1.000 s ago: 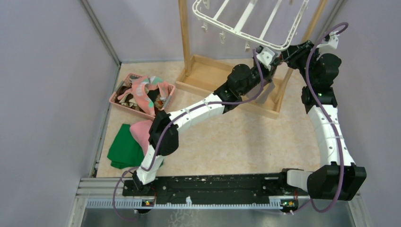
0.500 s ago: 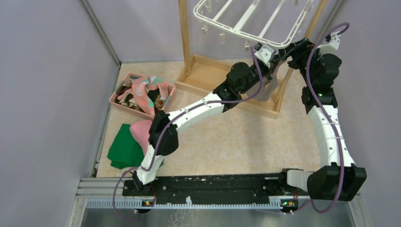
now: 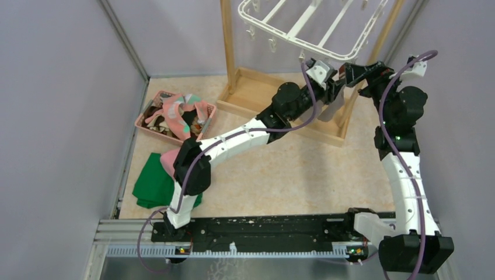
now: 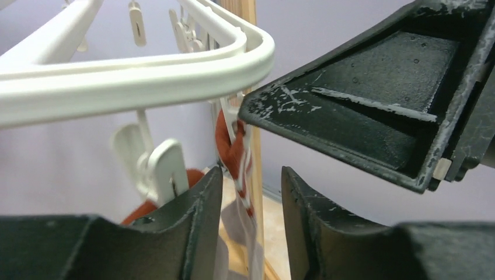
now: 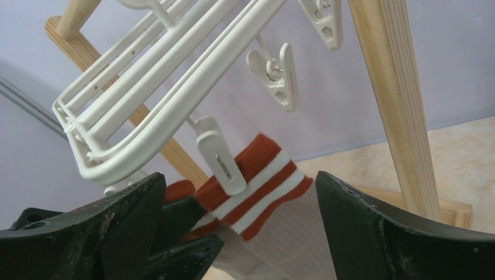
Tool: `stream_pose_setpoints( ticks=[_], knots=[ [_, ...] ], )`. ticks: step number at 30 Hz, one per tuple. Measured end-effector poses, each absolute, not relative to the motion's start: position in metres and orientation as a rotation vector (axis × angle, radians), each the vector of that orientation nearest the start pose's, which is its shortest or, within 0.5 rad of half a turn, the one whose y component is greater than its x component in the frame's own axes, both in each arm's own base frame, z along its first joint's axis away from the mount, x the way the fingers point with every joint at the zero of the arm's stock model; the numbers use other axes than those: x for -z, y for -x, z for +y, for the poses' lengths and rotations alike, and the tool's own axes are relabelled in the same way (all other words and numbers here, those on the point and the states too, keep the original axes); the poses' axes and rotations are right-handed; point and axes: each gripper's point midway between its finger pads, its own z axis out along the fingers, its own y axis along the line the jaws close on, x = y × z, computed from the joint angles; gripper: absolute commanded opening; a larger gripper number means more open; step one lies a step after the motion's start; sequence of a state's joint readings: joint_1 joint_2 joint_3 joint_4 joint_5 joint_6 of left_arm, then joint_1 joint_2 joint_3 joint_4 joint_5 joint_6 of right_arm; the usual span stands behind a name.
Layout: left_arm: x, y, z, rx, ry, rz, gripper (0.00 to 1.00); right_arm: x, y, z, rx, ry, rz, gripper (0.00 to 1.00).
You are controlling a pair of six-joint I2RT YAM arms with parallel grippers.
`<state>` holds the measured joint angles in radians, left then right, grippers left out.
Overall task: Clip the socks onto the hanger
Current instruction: Clamp the sock onto the hanger.
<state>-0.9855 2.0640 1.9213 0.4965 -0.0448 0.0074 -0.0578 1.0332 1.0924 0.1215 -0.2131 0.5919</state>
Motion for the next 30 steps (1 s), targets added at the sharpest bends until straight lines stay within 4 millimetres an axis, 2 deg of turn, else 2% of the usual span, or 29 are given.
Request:
stream_pose_setpoints(
  ticks=[4, 8, 15, 18, 20, 22, 27, 30],
  knots=[
    [-0.414, -0.348, -0.515, 0.833, -0.579, 1.137, 0.56, -0.416, -0.36, 0.039, -0.586, -0.259, 1.389, 0.98],
    [-0.413, -0.323, -0.497, 0.878, -0.625, 1.128, 0.71, -0.402, -0.35, 0.04, -0.584, -0.247, 1.401, 0.98],
    [-0.415, -0.261, -0.45, 0.986, -0.721, 1.041, 0.98, -0.385, -0.319, 0.041, -0.552, -0.189, 1.365, 0.98],
    [-0.405, -0.237, -0.428, 1.021, -0.754, 1.02, 0.99, -0.365, -0.306, 0.046, -0.545, -0.139, 1.362, 0.99],
    [-0.388, -0.226, -0.414, 1.03, -0.771, 1.035, 0.99, -0.352, -0.302, 0.048, -0.536, -0.108, 1.367, 0.99],
    [-0.362, -0.216, -0.398, 1.032, -0.786, 1.074, 0.99, -0.337, -0.299, 0.051, -0.528, -0.081, 1.38, 0.99],
    [-0.27, -0.198, -0.356, 1.013, -0.814, 1.257, 0.99, -0.296, -0.296, 0.058, -0.533, -0.019, 1.42, 0.99],
    [-0.222, -0.196, -0.33, 0.992, -0.798, 1.38, 0.99, -0.275, -0.295, 0.064, -0.562, 0.012, 1.438, 0.98]
  ],
)
